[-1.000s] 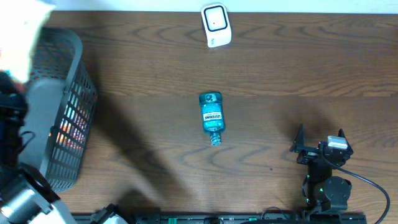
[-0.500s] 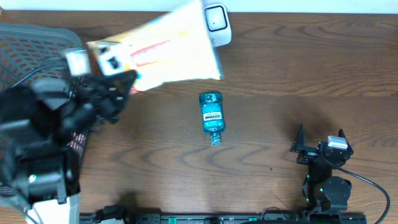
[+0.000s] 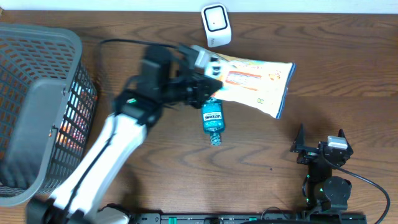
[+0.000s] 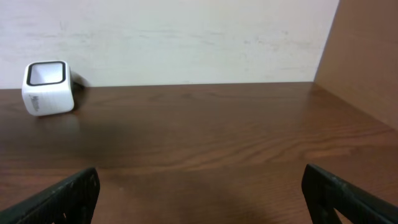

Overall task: Scan the item barcode
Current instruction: 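Carry the snack bag past the scanner and drop it on table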

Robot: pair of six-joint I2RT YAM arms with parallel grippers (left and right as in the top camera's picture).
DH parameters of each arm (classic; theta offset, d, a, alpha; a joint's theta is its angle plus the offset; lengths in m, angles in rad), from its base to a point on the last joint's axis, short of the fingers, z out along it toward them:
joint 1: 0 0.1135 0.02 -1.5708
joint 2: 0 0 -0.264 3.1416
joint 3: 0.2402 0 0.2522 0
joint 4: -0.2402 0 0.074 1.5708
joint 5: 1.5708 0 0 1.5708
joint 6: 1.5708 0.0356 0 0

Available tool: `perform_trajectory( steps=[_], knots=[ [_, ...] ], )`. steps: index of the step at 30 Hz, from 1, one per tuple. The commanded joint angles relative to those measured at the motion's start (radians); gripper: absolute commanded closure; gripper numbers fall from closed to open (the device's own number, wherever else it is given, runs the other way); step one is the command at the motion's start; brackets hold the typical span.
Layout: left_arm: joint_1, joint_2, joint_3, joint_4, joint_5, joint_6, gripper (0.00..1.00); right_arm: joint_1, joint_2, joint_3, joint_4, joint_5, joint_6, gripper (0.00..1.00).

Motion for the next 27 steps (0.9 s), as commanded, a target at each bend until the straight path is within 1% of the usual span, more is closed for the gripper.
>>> perform_trajectory(
  steps=[1, 4, 7, 11, 13, 14, 18, 21, 23, 27],
  knots=[
    [-0.055, 0.111, -0.006, 0.044, -0.208, -0.058, 0.92, 0.005, -0.005, -0.001, -0.002, 0.009, -0.016, 0.01],
    [-0.100, 0.212, -0.006, 0.121, -0.309, -0.216, 0.93, 0.005, -0.005, -0.001, -0.002, 0.009, -0.016, 0.01],
    [-0.146, 0.283, -0.006, 0.178, -0.423, -0.435, 0.92, 0.005, -0.005, -0.001, -0.002, 0.009, -0.016, 0.01],
    [-0.226, 0.339, -0.006, 0.184, -0.628, -0.720, 0.93, 0.005, -0.005, -0.001, -0.002, 0.009, -0.016, 0.01],
    [-0.269, 0.347, -0.006, 0.185, -0.690, -0.825, 0.93, 0.005, -0.005, -0.001, -0.002, 0.009, -0.016, 0.01],
    [-0.291, 0.347, -0.006, 0.185, -0.712, -0.866, 0.93, 0.005, -0.005, -0.001, -0.002, 0.009, -0.016, 0.01],
    [-0.388, 0.347, -0.006, 0.189, -0.800, -0.964, 0.92, 0.005, -0.005, -0.001, -0.002, 0.009, -0.016, 0.01],
    [-0.454, 0.349, -0.006, 0.184, -0.901, -0.975, 0.92, 0.005, -0.005, -0.001, -0.002, 0.009, -0.016, 0.01],
    [-0.483, 0.349, -0.006, 0.174, -0.941, -0.990, 0.92, 0.005, -0.005, -0.001, -0.002, 0.009, -0.016, 0.01],
    [-0.510, 0.356, -0.006, 0.077, -1.023, -1.177, 0.92, 0.005, -0.005, -0.001, -0.002, 0.009, -0.016, 0.01]
  ],
)
